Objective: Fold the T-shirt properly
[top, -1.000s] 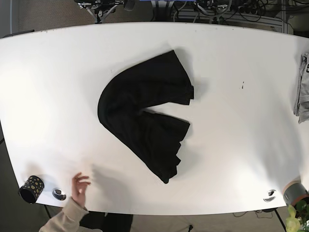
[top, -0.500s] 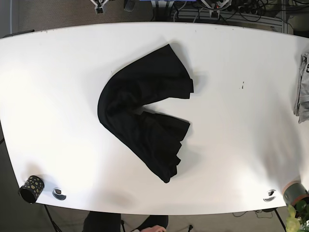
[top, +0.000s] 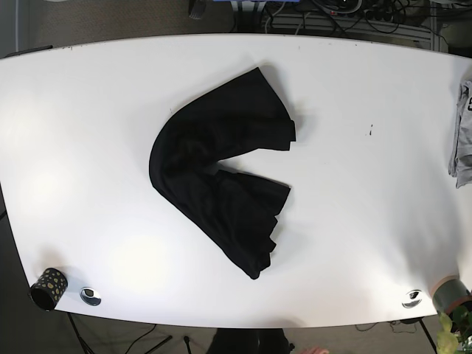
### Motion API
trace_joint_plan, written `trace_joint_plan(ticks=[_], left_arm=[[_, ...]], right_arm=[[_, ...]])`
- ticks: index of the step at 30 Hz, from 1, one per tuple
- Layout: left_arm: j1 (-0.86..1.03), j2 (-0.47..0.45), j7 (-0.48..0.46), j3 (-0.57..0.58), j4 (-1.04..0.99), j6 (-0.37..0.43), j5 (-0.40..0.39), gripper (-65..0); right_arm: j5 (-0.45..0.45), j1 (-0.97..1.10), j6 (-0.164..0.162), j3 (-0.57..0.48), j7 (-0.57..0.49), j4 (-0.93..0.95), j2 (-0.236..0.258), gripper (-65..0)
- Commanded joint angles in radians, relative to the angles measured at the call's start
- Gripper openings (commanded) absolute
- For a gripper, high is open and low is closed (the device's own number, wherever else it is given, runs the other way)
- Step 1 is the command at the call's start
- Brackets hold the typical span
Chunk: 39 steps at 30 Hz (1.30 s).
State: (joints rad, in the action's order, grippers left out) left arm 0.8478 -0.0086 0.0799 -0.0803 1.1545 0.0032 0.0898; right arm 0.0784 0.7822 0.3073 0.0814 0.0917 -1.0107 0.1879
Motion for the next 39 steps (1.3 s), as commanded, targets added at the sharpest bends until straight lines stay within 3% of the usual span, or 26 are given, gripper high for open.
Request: trace_joint_plan(ticks=[1,12,20,29,35,39], left_arm=[[0.072,-0.003,-0.010,-0.002,0.104,0.002,0.001,-20.4],[0.345,-0.041,-0.010,-0.005,0.522,0.002,-0.011,-20.4],[0.420,-0.106,-0.009,-0.054,0.804,0.002,-0.175,-20.4],[0.339,-0.162,-0.052,-0.069,0.862,0.002,-0.190,-20.4],[0.209,-0.179,-0.052,-0.069,0.856,0.002,-0.192,-20.3],[0.123,-0.176,-0.053,-0.066,0.856,0.002,-0.193,-19.7]], right_arm=[[0.007,0.075,0.008,0.010,0.012,-0.118,0.018,-56.9],[0.011,0.339,0.008,0.100,0.098,-0.509,0.023,-56.9],[0.182,0.495,0.008,0.174,0.098,-0.747,0.025,-56.9],[0.338,0.527,0.008,0.272,0.098,-0.976,0.023,-56.9],[0.446,0.481,0.008,0.337,0.098,-1.000,0.023,-56.9],[0.466,0.398,0.008,0.340,0.098,-1.000,0.023,-56.9]])
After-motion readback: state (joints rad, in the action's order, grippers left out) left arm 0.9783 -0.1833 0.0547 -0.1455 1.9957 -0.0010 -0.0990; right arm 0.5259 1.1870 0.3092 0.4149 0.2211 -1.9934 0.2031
